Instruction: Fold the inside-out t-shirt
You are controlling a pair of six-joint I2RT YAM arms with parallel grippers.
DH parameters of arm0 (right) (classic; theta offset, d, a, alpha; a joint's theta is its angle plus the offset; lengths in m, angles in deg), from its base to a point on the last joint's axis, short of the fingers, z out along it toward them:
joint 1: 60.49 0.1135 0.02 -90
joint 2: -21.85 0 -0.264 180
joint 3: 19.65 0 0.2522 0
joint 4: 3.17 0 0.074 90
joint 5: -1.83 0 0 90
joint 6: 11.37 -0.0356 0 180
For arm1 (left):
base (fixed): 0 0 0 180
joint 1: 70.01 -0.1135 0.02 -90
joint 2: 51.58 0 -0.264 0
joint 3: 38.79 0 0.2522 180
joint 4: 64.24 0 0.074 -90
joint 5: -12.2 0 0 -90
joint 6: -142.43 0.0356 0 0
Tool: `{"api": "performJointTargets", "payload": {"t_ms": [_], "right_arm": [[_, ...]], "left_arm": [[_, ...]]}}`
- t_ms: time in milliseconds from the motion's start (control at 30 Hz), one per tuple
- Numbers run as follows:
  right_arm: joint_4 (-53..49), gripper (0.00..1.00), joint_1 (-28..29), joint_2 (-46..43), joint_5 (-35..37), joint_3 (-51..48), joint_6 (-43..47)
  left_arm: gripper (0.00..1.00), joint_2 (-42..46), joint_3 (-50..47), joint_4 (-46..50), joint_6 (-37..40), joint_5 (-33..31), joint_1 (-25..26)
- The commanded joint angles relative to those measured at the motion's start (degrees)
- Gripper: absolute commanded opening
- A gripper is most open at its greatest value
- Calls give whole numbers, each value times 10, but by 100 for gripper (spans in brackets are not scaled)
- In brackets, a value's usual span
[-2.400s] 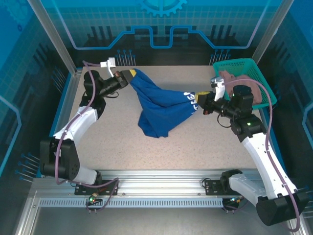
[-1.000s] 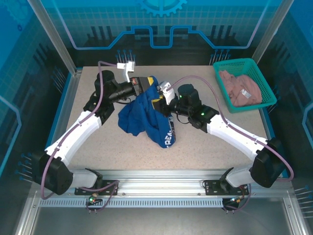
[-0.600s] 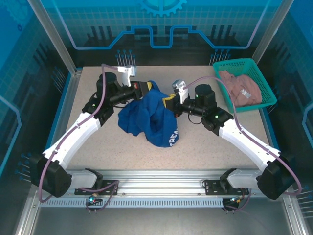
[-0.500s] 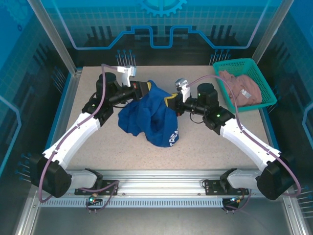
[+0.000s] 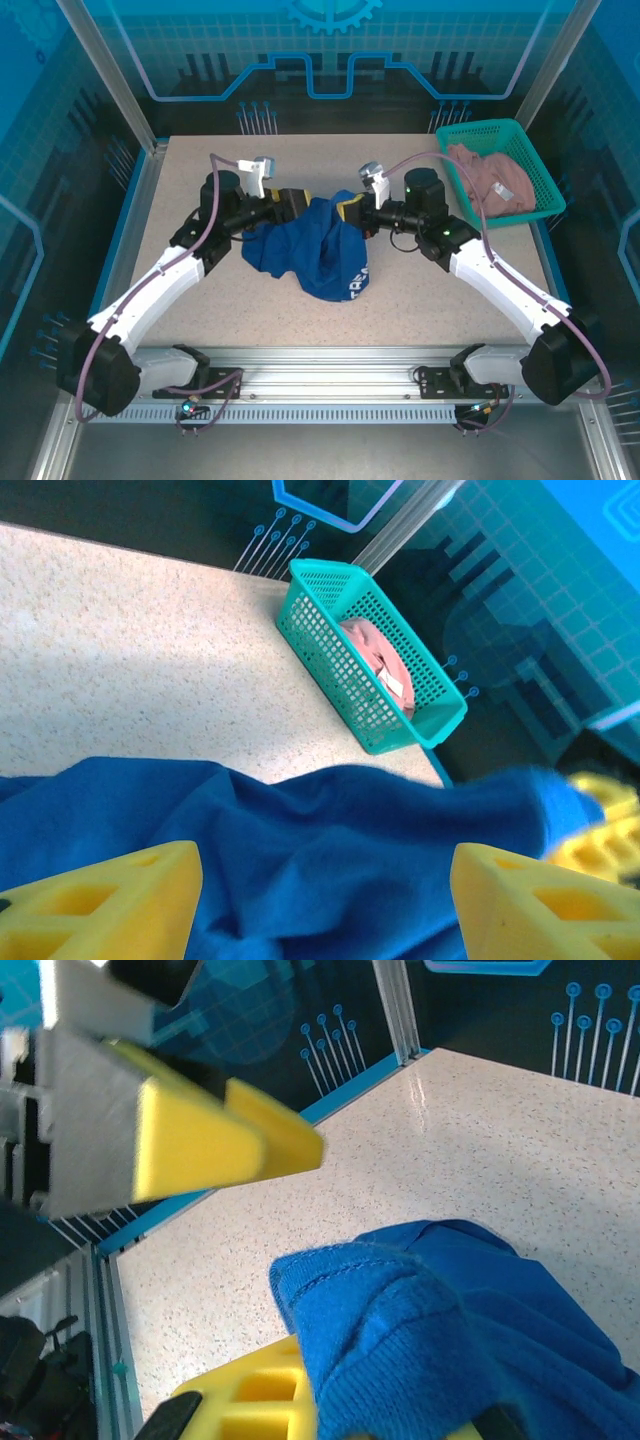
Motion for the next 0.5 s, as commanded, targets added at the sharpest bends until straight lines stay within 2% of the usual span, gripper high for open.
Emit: {"api": "performJointTargets", "payload": {"t_ms": [0,67,133,200,267,367,467], "right_arm": [[-12,0,41,2,42,-19,72],[6,1,67,12,59,-34,71],[35,4,89,29,66,-47,54],[66,10,120,62,61,-53,29],[51,19,165,114,46,-32,25],[0,34,210,145,40,-3,51],[-14,43,205,115,37,-22,54]], "left_arm": [[69,-24,36,27,-79,38,5],[70,-17,37,60,-73,17,8],[70,5,30,99,-52,-43,3],[71,38,13,136,-37,-115,-20],[71,81,-23,146,-45,-152,-59],[72,128,-70,157,-44,-179,-92],[73,143,-89,183,-27,-163,-82]]}}
